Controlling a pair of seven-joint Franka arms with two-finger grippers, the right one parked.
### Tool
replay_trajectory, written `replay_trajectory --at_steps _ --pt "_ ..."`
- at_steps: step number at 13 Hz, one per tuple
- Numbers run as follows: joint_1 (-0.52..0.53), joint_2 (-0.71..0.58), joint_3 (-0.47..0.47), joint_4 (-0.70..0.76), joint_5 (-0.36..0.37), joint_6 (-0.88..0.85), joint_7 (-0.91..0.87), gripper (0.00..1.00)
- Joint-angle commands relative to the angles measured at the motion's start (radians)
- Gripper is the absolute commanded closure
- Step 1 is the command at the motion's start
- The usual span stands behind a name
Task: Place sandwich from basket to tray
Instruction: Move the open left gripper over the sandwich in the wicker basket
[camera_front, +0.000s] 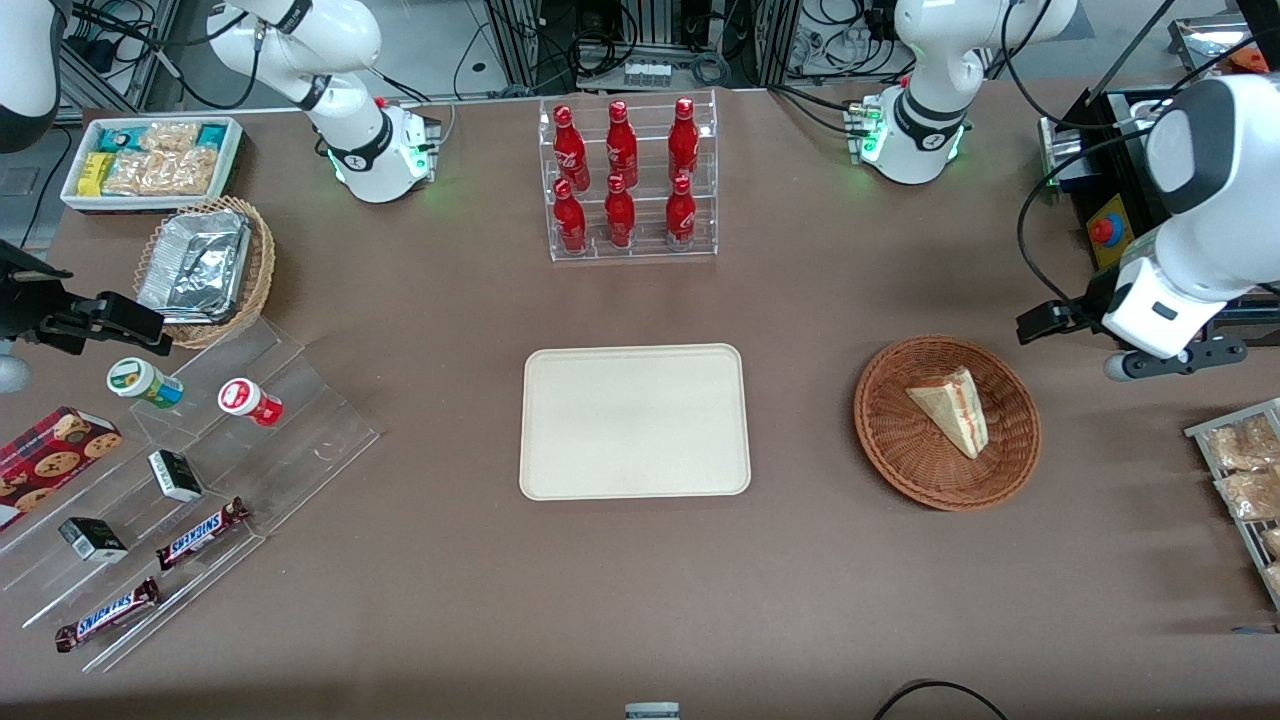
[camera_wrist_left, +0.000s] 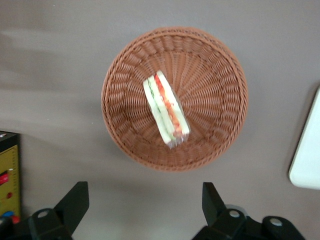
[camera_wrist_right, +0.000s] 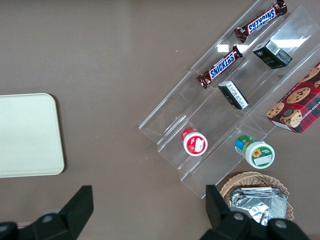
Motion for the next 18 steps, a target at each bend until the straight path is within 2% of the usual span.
replay_trajectory --at_steps 1,3,5,14,18 --pt "-0.006 -0.041 0.0 -0.077 0.003 0.1 -0.14 0.0" --pt "-0.013 -0.038 -0.009 -0.133 0.039 0.192 -0.242 0.0" --pt "-0.03 -0.024 -0.015 -0.167 0.045 0.252 -0.314 0.0" --pt "-0.058 0.138 -0.021 -0.177 0.044 0.312 -0.328 0.0" --pt "-0.058 0.226 -0.021 -0.18 0.044 0.402 -0.38 0.0"
